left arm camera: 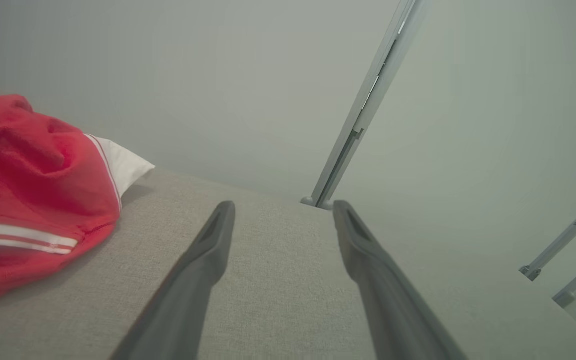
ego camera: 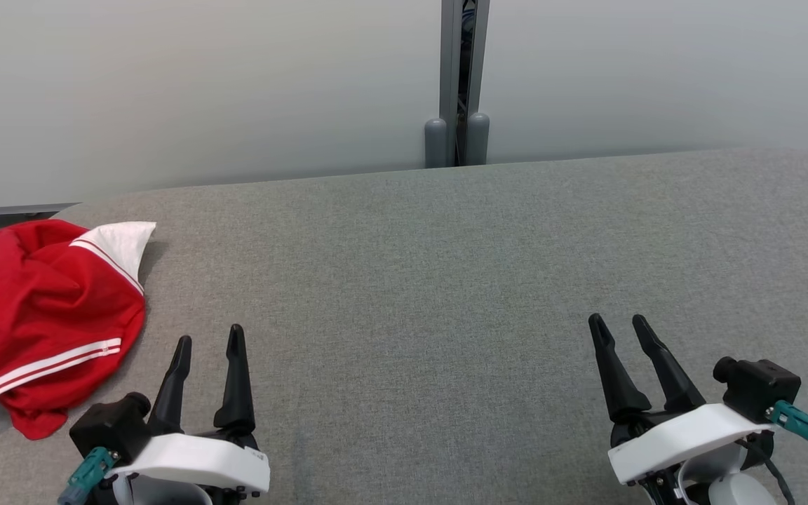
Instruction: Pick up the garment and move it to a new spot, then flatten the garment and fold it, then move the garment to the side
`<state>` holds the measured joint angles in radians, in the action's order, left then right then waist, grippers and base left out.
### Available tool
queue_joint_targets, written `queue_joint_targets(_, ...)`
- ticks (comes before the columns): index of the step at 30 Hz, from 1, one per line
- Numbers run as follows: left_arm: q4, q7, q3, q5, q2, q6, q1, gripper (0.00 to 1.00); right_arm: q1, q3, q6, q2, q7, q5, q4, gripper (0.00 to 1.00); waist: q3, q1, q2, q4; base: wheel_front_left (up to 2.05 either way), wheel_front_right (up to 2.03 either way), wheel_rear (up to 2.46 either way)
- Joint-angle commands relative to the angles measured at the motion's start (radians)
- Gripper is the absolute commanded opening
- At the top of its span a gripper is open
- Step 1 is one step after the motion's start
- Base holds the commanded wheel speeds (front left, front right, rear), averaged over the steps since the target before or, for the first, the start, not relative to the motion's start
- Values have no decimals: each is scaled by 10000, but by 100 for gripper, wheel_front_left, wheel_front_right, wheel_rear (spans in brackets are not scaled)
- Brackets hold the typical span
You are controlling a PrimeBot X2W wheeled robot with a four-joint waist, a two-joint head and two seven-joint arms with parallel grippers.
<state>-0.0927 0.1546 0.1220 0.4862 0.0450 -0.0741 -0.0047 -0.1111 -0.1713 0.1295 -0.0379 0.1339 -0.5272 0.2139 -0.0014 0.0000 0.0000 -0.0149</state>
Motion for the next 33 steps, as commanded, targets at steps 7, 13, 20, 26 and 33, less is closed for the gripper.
queue_joint_targets(7,202,225,149,-837,105,-293,35,100,95,29,13,-99,303,827,-242,100,-15,0,0,-4,0,0,0)
queue_joint_targets(13,267,348,207,-1388,109,-476,134,100,160,150,14,-111,455,1432,-322,100,-10,0,0,-4,0,0,0)
queue_joint_targets(20,241,505,317,-2076,148,-670,185,100,205,310,15,-120,628,2029,-372,100,21,0,0,11,0,0,0)
queue_joint_targets(26,292,630,354,-2579,187,-777,269,100,209,252,17,-131,765,2564,-450,100,29,0,0,-4,0,0,0)
queue_joint_targets(33,393,763,368,-3126,190,-916,356,100,307,177,18,-142,922,3060,-552,100,25,0,0,-63,0,0,0)
